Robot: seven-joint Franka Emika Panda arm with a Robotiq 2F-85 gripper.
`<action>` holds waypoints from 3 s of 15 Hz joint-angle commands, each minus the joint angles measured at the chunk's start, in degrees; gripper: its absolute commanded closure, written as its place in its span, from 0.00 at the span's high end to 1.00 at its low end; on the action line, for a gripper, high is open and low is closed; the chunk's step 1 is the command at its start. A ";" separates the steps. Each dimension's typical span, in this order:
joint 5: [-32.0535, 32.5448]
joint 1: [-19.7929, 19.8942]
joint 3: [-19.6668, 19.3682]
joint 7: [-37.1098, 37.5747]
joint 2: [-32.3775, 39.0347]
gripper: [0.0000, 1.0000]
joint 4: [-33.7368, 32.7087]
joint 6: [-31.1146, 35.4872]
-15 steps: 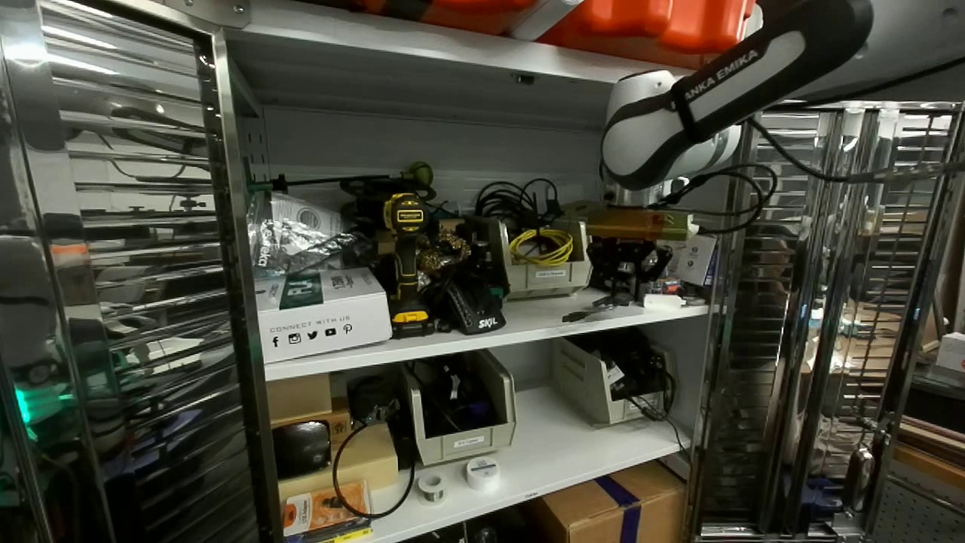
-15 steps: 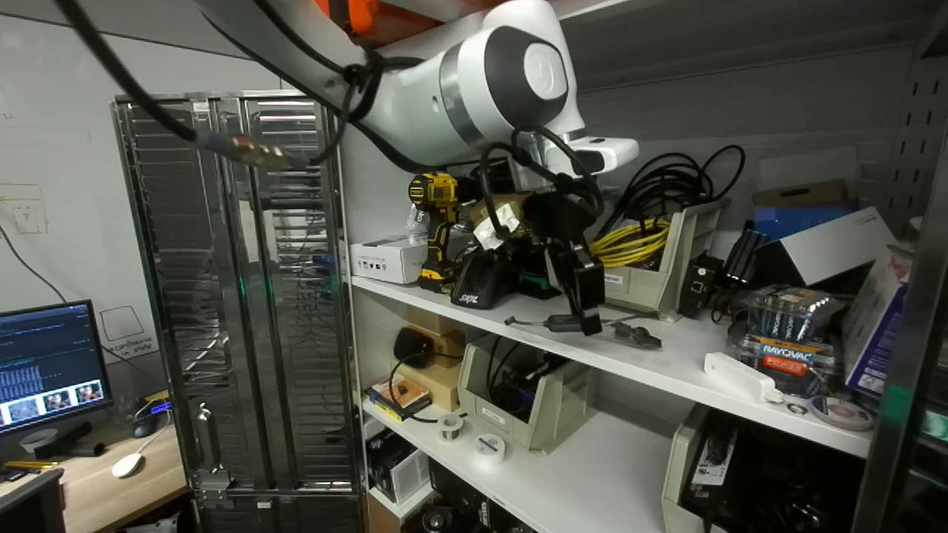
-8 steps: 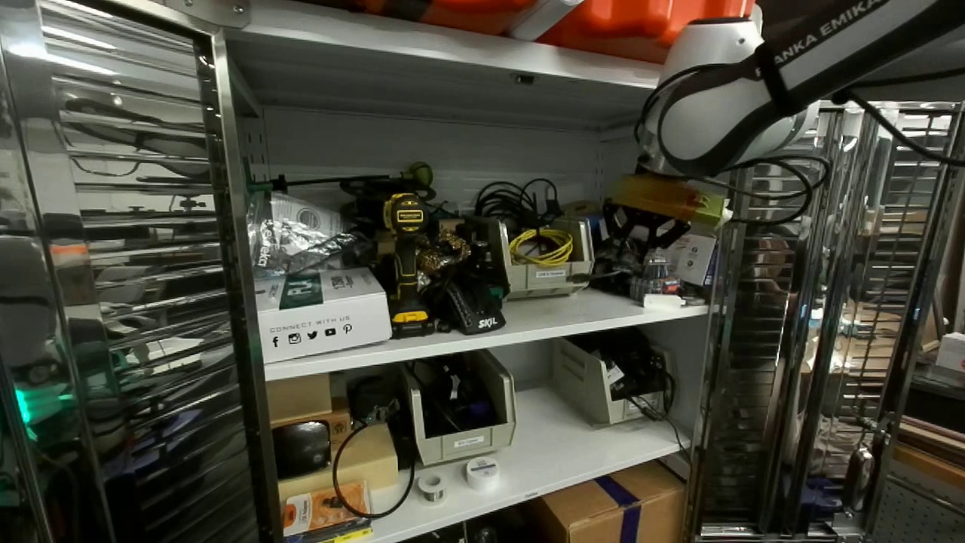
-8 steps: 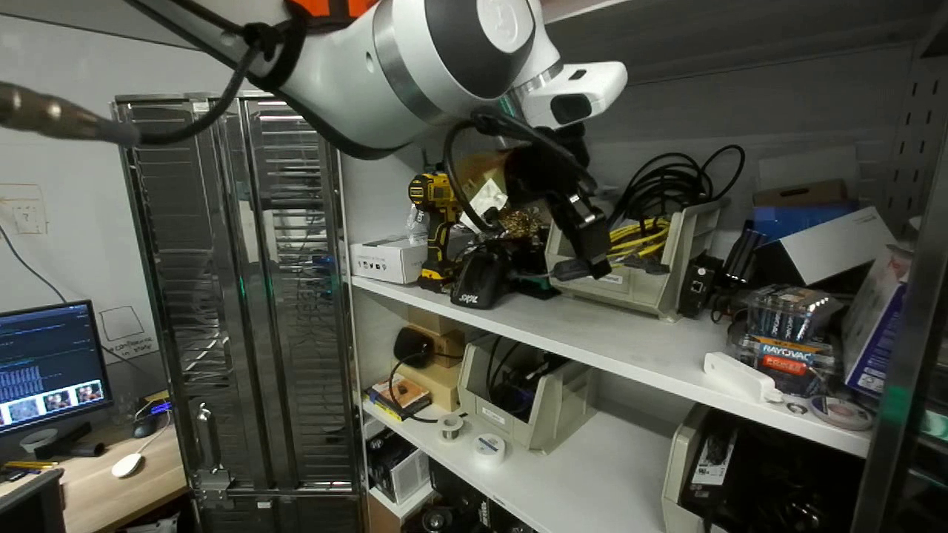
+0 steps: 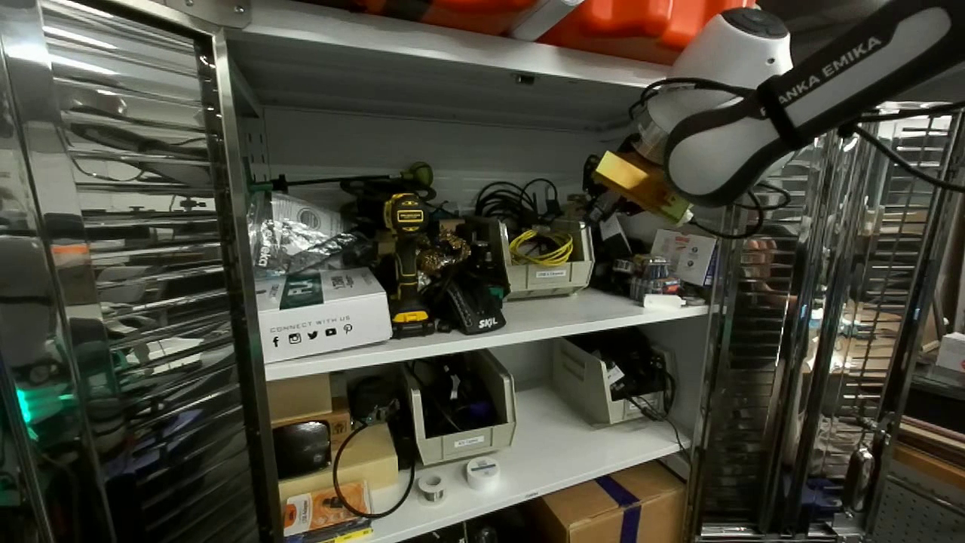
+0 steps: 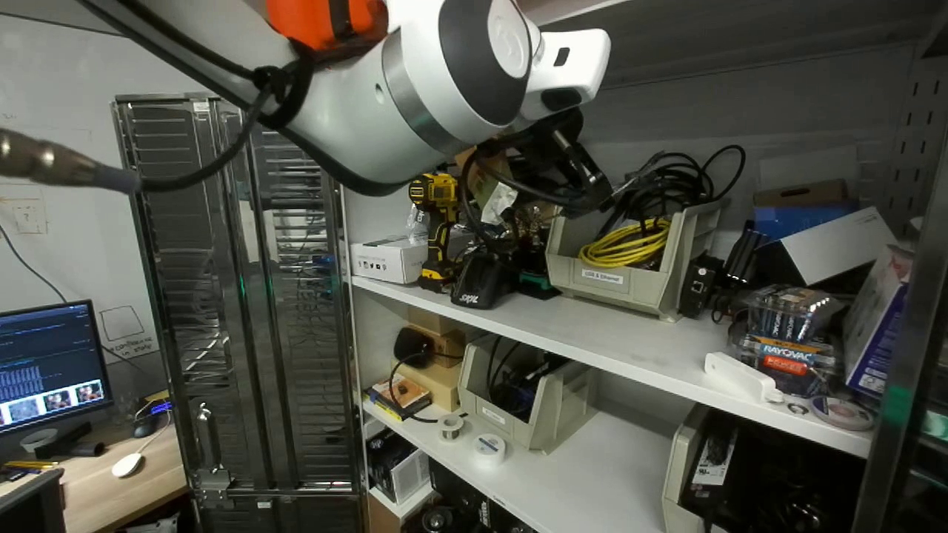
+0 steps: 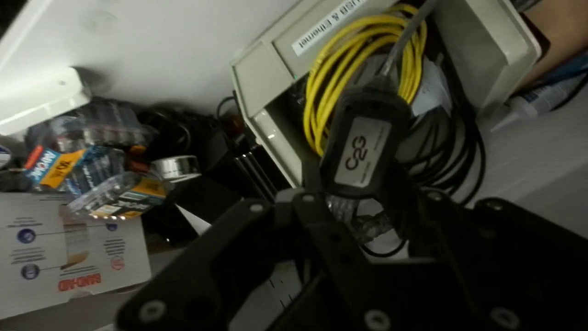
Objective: Put the cable inside the compartment.
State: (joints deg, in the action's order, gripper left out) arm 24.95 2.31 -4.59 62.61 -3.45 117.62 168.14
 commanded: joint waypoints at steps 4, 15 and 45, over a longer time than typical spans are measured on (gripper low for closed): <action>25.80 0.98 -2.74 24.62 13.02 0.19 -17.29 7.49; 60.70 -7.44 -10.06 48.59 31.30 0.17 -38.49 2.66; 4.37 14.16 24.84 -8.84 2.09 1.00 15.86 3.47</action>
State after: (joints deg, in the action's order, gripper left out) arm 40.53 12.12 12.32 62.59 4.40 125.53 176.48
